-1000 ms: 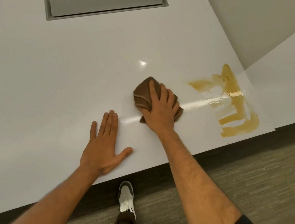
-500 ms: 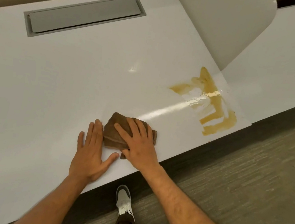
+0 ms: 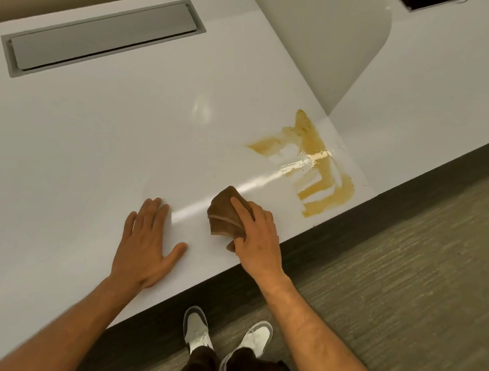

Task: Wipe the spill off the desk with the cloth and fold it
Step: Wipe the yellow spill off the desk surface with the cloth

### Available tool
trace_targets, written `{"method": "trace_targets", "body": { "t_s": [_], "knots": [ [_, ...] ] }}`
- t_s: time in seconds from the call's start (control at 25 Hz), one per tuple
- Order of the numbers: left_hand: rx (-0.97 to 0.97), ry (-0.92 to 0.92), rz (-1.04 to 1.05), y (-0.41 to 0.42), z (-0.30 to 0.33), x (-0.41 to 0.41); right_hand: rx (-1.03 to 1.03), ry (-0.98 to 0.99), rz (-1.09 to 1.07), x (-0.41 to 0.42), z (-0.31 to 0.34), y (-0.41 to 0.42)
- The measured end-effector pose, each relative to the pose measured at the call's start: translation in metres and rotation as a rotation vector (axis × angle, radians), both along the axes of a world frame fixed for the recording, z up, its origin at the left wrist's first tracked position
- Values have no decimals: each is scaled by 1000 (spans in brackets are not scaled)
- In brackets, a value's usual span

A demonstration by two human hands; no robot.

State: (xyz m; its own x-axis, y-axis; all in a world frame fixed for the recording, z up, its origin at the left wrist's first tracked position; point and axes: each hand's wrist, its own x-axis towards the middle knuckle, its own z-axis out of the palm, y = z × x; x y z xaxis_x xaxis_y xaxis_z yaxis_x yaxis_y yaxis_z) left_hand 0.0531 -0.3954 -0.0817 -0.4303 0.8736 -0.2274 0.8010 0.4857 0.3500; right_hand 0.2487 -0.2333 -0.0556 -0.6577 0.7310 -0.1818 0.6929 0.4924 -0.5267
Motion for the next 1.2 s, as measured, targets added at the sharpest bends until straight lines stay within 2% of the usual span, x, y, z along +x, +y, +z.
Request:
{"method": "trace_targets", "body": {
  "t_s": [0.2, 0.32, 0.44, 0.56, 0.68, 0.92, 1.2],
  "knots": [
    [75, -2, -142, 81, -10, 4, 161, 162, -284, 30, 3, 39],
    [40, 46, -206, 125, -15, -1, 202, 76, -371, 47, -5, 65],
    [-14, 98, -191, 143, -19, 0, 186, -183, -260, 53, -19, 70],
    [-38, 113, -188, 144, -20, 2, 223, -253, -236, 46, -29, 75],
    [-35, 117, -182, 145, -20, 1, 285, -238, -211, 34, -34, 89],
    [-36, 113, -172, 147, -25, 0, 272, -150, -104, -38, -38, 144],
    [24, 56, -114, 146, -28, 1, 252, -67, 113, -104, -37, 170]
  ]
}}
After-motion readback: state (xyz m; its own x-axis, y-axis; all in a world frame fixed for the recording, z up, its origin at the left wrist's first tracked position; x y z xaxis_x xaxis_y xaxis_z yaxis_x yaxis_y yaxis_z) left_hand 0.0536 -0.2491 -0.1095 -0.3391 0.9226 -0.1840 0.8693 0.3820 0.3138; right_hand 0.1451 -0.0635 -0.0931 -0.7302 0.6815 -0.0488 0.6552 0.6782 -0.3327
